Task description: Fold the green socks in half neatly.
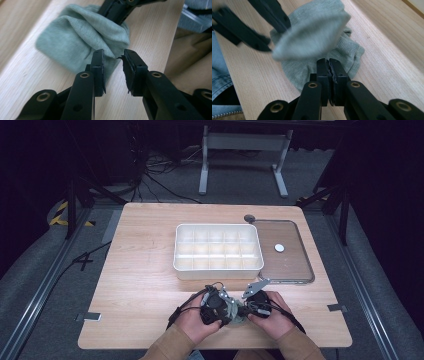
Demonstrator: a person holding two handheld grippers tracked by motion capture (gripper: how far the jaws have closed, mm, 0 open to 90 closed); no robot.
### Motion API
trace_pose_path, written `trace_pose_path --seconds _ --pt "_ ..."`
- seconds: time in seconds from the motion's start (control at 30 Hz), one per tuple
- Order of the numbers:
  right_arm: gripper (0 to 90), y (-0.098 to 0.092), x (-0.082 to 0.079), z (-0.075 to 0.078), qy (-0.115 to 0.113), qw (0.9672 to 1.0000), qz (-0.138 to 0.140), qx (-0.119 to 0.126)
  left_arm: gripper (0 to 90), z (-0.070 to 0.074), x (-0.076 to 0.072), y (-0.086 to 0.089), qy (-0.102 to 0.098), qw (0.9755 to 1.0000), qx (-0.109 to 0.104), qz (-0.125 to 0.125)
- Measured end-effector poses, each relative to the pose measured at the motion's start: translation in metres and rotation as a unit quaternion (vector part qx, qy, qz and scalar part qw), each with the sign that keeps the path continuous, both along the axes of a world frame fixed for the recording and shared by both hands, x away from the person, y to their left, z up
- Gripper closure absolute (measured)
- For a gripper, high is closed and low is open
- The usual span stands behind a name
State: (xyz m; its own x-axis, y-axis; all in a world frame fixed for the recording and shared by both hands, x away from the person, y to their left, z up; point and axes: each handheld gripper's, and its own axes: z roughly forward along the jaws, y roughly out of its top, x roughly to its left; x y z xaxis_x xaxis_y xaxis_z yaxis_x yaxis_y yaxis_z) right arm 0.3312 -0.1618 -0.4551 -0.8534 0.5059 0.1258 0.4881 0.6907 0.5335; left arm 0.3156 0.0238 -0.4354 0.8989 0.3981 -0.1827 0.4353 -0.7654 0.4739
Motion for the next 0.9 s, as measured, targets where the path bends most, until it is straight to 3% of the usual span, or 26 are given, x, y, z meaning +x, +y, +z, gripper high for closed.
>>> trace_pose_path --seconds 0.17,0.37,0.5,0.53,0.63,0.7,0.73,0.87,0.9 --pt "82.8 -0.005 -0.002 0.008 0.005 0.9999 0.000 0.009 66.6 -0.007 -0.002 -0.008 -0.002 0.9998 0.005 -0.018" --pt "83.3 -0.016 -0.006 0.036 -0.031 0.9992 -0.006 0.026 62.5 -0.003 -0.003 -0.005 0.001 0.9998 -0.009 -0.019" --pt "82.9 -0.014 -0.011 0.051 -0.048 0.9975 -0.001 0.051 63.1 0.016 -0.003 0.012 -0.002 0.9988 -0.048 -0.007" --pt "82.9 -0.012 -0.011 0.053 -0.053 0.9971 0.004 0.054 63.9 0.025 -0.002 0.022 -0.011 0.9980 -0.061 0.010" --pt "82.9 -0.007 -0.012 0.054 -0.057 0.9964 0.007 0.062 73.5 0.028 -0.001 0.028 -0.012 0.9976 -0.065 0.019" --pt "82.2 0.001 -0.011 0.052 -0.060 0.9957 0.013 0.070 76.2 0.031 0.003 0.039 -0.020 0.9969 -0.063 0.042" --pt "81.6 0.009 -0.011 0.048 -0.064 0.9953 0.018 0.071 80.1 0.032 0.004 0.047 -0.025 0.9965 -0.052 0.061" --pt "80.7 0.020 -0.008 0.038 -0.067 0.9950 0.023 0.071 83.5 0.028 0.005 0.051 -0.028 0.9960 -0.044 0.073" --pt "80.7 0.025 -0.006 0.031 -0.061 0.9961 0.025 0.058 84.4 0.027 0.005 0.050 -0.028 0.9959 -0.043 0.074"
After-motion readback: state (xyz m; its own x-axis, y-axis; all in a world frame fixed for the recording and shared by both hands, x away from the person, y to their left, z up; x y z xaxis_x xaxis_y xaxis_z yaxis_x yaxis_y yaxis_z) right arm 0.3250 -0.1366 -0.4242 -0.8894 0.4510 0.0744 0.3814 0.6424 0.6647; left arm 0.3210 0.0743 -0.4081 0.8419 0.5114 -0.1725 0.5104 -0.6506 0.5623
